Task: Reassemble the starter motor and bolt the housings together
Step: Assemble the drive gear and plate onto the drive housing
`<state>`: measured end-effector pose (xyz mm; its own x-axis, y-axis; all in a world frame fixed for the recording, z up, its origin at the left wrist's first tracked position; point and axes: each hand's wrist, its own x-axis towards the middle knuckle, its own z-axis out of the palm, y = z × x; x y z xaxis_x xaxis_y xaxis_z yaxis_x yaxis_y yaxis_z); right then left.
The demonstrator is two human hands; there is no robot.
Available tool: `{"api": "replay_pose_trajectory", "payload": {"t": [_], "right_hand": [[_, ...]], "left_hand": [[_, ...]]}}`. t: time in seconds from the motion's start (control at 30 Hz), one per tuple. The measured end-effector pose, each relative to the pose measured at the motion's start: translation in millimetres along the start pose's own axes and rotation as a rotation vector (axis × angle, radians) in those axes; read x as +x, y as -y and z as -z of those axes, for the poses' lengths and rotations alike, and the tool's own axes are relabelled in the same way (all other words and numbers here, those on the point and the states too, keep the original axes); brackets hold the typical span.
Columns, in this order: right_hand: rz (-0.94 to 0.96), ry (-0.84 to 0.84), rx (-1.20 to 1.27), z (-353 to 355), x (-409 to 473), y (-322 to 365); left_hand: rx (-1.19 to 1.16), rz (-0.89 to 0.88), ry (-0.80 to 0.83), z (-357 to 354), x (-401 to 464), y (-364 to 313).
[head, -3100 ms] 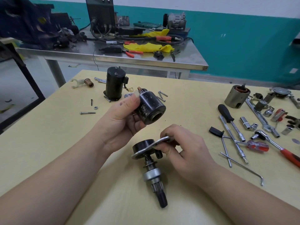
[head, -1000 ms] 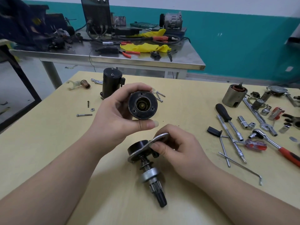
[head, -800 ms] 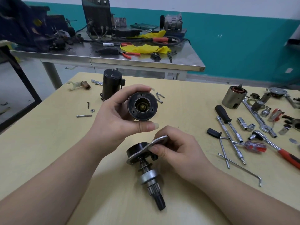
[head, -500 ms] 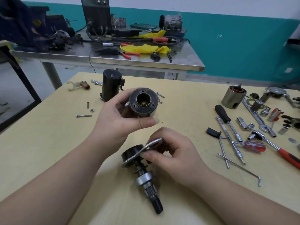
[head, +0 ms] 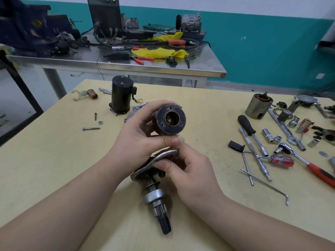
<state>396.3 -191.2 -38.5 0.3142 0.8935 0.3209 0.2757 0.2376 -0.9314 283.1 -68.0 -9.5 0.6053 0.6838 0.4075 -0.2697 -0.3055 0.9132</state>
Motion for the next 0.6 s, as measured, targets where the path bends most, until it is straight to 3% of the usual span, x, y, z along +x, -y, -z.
{"api": "replay_pose_trajectory", "payload": {"t": [0.2,0.3,0.43,0.6], "right_hand": [[0.077,-0.028,0.054,1,-1,-2],[0.141,-0.070,0.205,4,0,5],[0.122,-0.152,0.376,16,10,21],[-0.031,-0.006,0.370,25,14,23]], "left_hand": [[-0.072,-0.041,-0.020,4,2,-11],[-0.182,-0.027,-0.048,19,7,-16],[-0.014,-0.083,-0.089,31,11,-19],[0.189,-0.145,0.004,31,9,-21]]}}
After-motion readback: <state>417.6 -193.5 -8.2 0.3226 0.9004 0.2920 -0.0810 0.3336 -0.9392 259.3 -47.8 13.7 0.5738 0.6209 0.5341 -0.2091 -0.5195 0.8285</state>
